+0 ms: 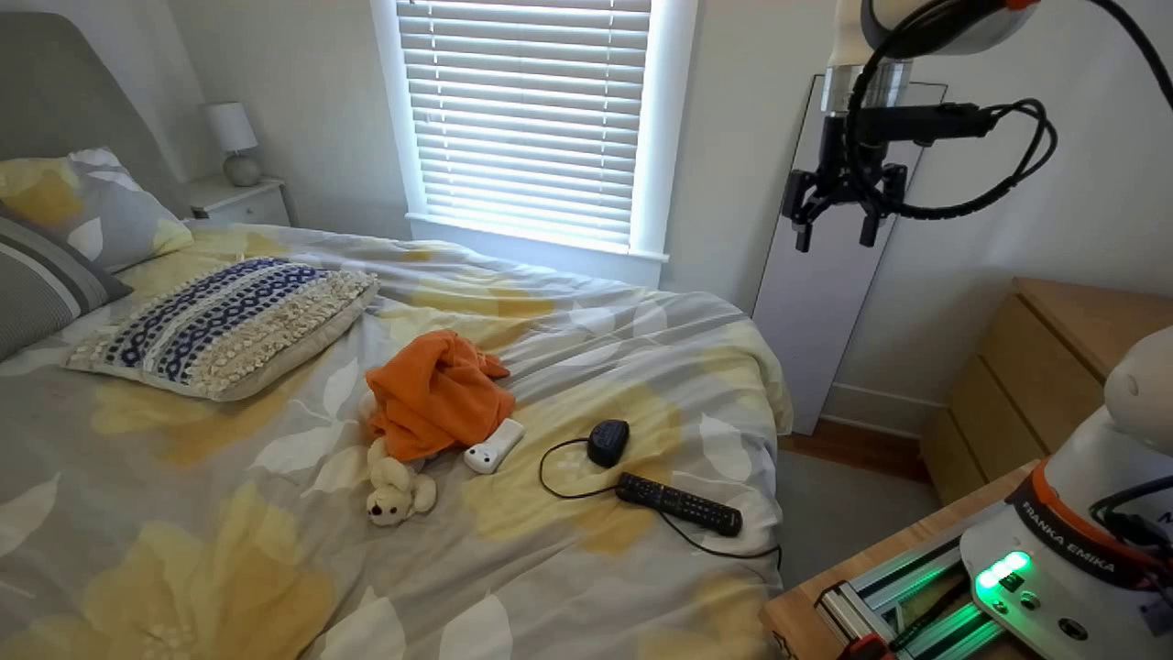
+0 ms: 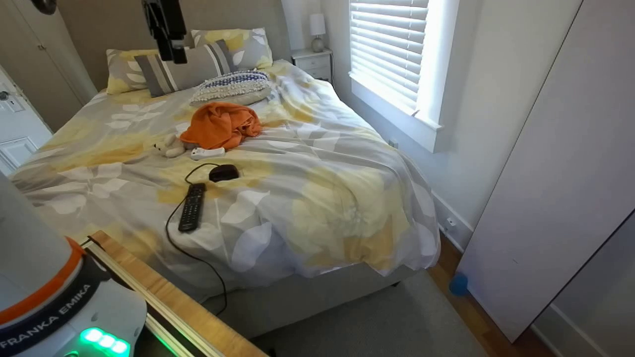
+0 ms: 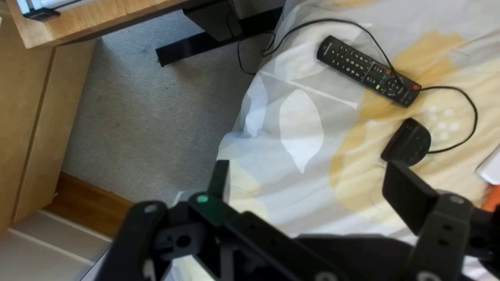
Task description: Pull the bottom-right corner of the sheet to the left
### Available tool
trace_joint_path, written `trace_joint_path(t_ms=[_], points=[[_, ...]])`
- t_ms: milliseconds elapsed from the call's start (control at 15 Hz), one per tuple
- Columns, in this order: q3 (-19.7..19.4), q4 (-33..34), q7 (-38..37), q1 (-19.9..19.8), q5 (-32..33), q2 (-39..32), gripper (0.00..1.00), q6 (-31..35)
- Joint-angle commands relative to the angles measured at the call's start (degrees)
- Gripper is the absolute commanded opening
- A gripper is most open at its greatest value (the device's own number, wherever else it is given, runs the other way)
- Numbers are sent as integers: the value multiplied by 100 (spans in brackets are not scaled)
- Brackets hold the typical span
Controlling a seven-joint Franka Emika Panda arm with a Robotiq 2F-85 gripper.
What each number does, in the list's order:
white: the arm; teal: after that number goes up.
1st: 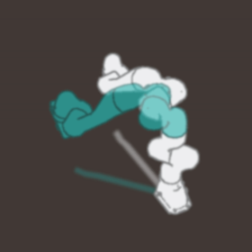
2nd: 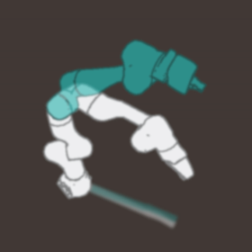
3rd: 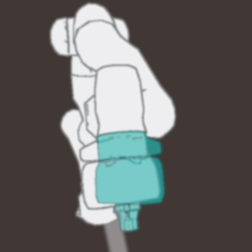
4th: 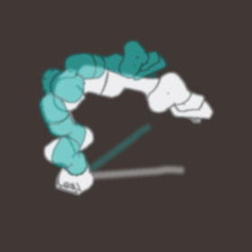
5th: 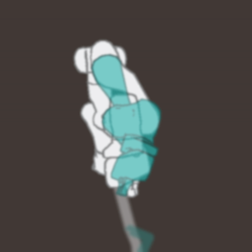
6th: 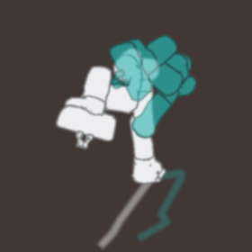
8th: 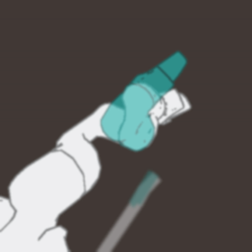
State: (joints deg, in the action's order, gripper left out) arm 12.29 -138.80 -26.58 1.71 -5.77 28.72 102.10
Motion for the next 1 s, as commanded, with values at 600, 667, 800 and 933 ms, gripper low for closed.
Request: trace_joint_path(t_ms=[600,667,800,933], points=[[-1202,-757,1423,-397,-212,-2780,100,5288],[-1325,-644,1734,-396,-381,-3101,100,5554],[-1466,-350,2257,-497,-620,-3634,100,5652],[-1332,-2,3223,-676,-1256,-3892,100,5247]])
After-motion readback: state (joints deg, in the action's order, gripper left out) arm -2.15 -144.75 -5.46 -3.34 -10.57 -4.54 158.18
